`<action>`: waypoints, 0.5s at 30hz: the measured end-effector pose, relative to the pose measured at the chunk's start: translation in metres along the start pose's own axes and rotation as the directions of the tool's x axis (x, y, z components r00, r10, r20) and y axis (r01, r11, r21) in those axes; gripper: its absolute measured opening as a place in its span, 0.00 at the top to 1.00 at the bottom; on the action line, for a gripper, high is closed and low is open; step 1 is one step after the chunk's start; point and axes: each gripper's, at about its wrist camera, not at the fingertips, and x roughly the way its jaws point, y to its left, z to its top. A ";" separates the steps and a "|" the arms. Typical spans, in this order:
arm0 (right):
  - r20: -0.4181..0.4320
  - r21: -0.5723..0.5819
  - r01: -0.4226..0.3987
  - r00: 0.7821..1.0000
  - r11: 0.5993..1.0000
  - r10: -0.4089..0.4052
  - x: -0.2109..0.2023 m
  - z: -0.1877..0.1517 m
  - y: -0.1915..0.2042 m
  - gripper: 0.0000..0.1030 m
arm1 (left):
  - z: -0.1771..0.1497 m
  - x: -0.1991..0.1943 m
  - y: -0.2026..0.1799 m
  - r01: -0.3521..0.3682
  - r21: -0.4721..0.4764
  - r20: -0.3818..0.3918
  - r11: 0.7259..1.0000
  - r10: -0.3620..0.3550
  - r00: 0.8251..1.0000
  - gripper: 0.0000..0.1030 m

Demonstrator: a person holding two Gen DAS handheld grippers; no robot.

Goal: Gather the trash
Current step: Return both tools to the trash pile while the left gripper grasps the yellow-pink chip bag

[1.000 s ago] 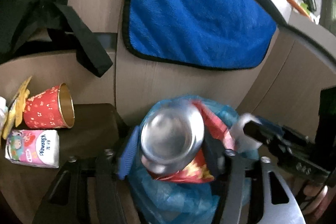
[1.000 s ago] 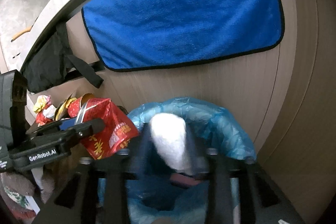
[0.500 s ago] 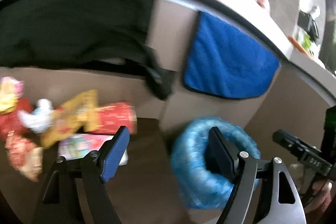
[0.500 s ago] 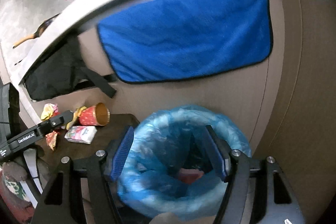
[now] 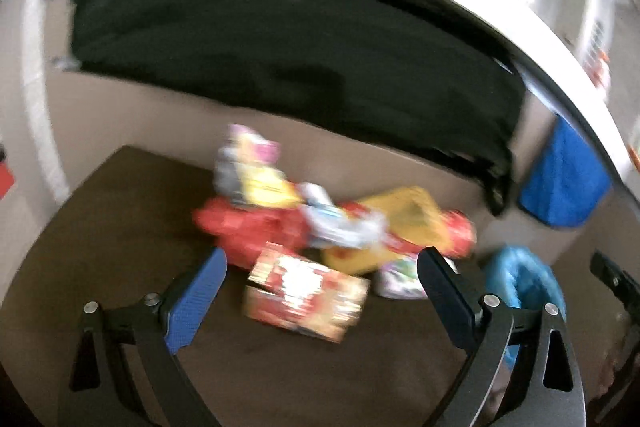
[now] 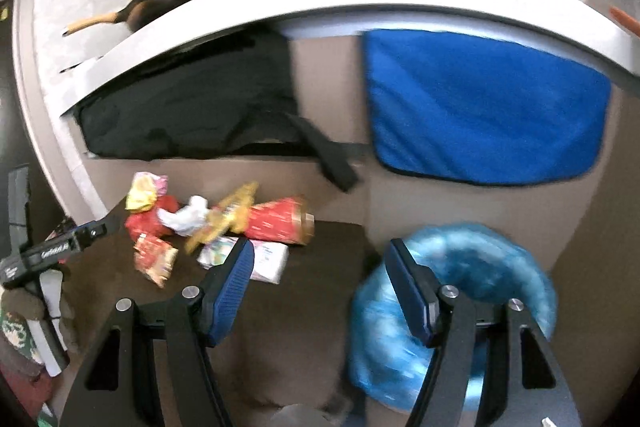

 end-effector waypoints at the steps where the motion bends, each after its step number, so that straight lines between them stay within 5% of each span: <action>1: -0.002 -0.012 -0.014 1.000 1.000 0.014 0.005 0.004 0.009 0.36 | 0.004 0.000 0.011 -0.007 -0.018 -0.002 1.000 0.007 1.000 0.08; 6: -0.033 -0.070 -0.093 0.995 0.993 0.091 0.045 0.027 0.052 0.36 | 0.014 0.015 0.057 -0.020 -0.092 -0.065 0.996 0.014 0.998 0.12; 9: -0.081 -0.092 -0.133 0.989 0.987 0.126 0.087 0.034 0.071 0.37 | 0.011 0.030 0.073 -0.031 -0.106 -0.116 0.994 0.019 0.993 0.22; 15: -0.159 -0.136 -0.127 0.982 0.983 0.105 0.168 0.039 0.087 0.37 | 0.004 0.052 0.091 0.015 -0.175 -0.165 0.985 -0.044 0.985 0.28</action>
